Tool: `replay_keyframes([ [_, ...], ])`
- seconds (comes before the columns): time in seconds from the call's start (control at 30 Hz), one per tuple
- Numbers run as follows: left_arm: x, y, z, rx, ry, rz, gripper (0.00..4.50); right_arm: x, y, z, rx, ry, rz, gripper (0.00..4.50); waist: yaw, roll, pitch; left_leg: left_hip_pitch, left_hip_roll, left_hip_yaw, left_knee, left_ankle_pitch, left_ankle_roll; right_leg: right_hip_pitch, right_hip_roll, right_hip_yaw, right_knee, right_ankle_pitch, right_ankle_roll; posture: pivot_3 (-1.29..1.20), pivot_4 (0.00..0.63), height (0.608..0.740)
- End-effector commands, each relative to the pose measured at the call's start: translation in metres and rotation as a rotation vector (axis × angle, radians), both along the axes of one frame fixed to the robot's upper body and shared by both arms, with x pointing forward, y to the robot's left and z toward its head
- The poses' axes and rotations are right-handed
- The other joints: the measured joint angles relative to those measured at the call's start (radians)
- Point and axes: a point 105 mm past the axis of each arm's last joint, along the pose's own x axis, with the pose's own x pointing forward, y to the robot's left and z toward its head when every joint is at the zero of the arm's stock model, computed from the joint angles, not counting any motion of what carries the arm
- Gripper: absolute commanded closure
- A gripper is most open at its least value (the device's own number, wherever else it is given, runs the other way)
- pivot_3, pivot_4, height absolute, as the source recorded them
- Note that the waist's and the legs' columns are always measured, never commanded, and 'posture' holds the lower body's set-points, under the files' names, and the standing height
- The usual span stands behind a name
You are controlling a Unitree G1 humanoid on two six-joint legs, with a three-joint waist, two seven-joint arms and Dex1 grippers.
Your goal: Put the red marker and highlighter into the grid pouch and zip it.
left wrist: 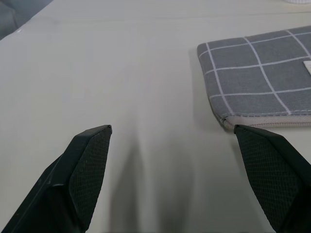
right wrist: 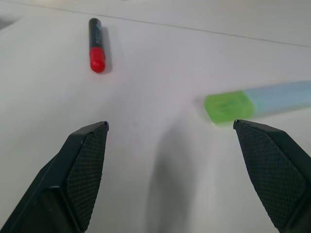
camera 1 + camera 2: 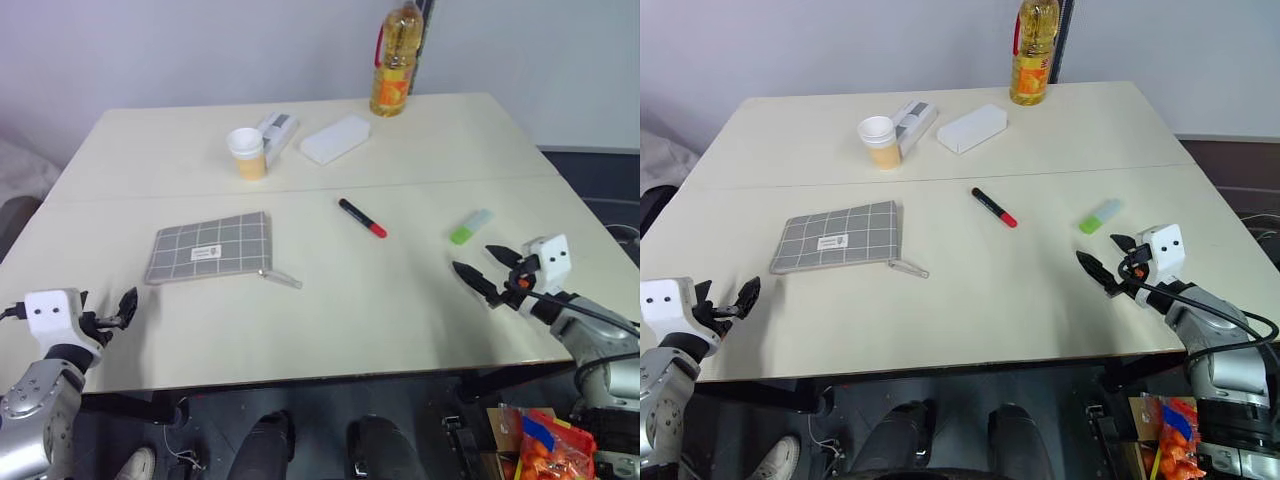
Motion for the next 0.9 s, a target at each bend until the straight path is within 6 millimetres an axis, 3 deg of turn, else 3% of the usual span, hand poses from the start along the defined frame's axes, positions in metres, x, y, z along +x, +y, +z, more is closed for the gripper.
replay_keyframes([
  [0.03,-0.001,0.0,0.014,0.033,-0.038,-0.003,0.18,0.003,0.004,0.006,0.006,-0.032,0.01,0.2,-0.001,0.0,0.0,0.0,0.0,0.0,0.0,0.0,0.0,0.0,0.0,0.0,0.0,0.0,0.0,0.0,0.15,0.74],
  [0.23,0.004,-0.005,0.02,-0.007,-0.08,-0.013,0.18,0.005,0.012,0.007,0.015,-0.04,0.027,0.2,-0.001,0.0,0.0,0.0,0.0,0.0,0.0,0.0,0.0,0.0,0.0,0.0,0.0,0.0,0.0,0.0,0.15,0.74],
  [0.43,0.008,-0.015,0.013,-0.013,-0.068,-0.028,0.18,0.01,0.037,0.01,0.042,-0.058,0.085,0.2,-0.004,0.0,0.0,0.0,0.0,0.0,0.0,0.0,0.0,0.0,0.0,0.0,0.0,0.0,0.0,0.0,0.15,0.74],
  [0.67,0.011,-0.026,0.004,-0.012,-0.079,-0.021,0.18,0.01,0.119,0.032,0.104,-0.121,0.313,0.2,-0.004,0.0,0.0,0.0,0.001,0.0,0.0,0.0,0.0,0.0,0.001,0.0,0.0,0.0,0.0,0.0,0.15,0.74],
  [0.77,0.016,-0.029,0.003,-0.011,-0.084,-0.03,0.0,0.008,0.156,0.03,0.085,-0.106,0.403,1.03,-0.001,0.0,0.0,0.0,0.0,-0.001,0.0,0.0,0.0,0.0,0.001,0.0,0.0,0.0,0.0,0.0,0.15,0.74],
  [0.9,0.023,-0.032,0.004,0.011,-0.088,-0.059,0.0,0.022,0.196,0.026,0.039,-0.098,0.42,3.2,-0.004,0.0,0.0,0.0,0.0,-0.001,0.0,0.0,0.0,-0.001,0.0,0.0,0.0,0.0,0.0,0.0,0.15,0.74],
])
